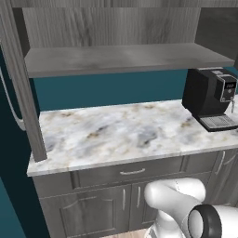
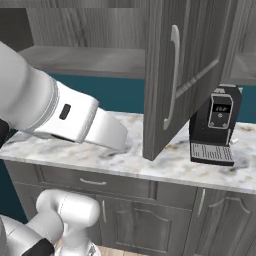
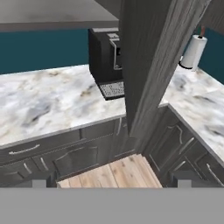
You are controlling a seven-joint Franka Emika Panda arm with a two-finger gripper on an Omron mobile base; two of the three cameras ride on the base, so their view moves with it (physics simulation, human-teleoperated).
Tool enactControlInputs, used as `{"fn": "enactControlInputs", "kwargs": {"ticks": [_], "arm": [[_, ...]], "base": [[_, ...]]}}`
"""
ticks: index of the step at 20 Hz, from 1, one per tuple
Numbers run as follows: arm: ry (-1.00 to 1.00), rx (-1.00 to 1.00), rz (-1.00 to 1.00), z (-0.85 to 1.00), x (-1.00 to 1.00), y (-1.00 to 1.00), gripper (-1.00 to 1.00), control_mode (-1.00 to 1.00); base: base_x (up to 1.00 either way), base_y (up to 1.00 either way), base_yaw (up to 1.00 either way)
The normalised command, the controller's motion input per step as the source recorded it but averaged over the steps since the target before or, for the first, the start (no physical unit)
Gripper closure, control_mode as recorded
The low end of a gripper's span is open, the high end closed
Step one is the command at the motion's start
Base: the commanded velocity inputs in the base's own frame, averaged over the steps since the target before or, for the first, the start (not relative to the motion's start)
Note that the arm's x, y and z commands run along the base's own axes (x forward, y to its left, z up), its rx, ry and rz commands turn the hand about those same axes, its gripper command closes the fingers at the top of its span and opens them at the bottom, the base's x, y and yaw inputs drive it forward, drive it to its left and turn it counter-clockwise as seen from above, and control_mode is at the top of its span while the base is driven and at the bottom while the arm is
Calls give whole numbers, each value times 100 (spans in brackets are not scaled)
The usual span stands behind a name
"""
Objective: Close all open cabinet doors.
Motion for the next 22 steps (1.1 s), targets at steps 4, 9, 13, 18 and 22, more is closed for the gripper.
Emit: {"fn": "enactControlInputs", "kwargs": {"ticks": [4,9,13,18,22], "arm": [[0,0,0,0,2,-61,-100,-100],[0,0,0,0,0,-22,-100,-100],[0,0,0,0,1,0,-100,-100],[-1,0,0,-4,24,-18,-100,-100],[0,0,0,0,26,-13,-100,-100]], "base": [[0,0,0],[0,0,0],[0,0,0],[0,0,0],[0,0,0]]}}
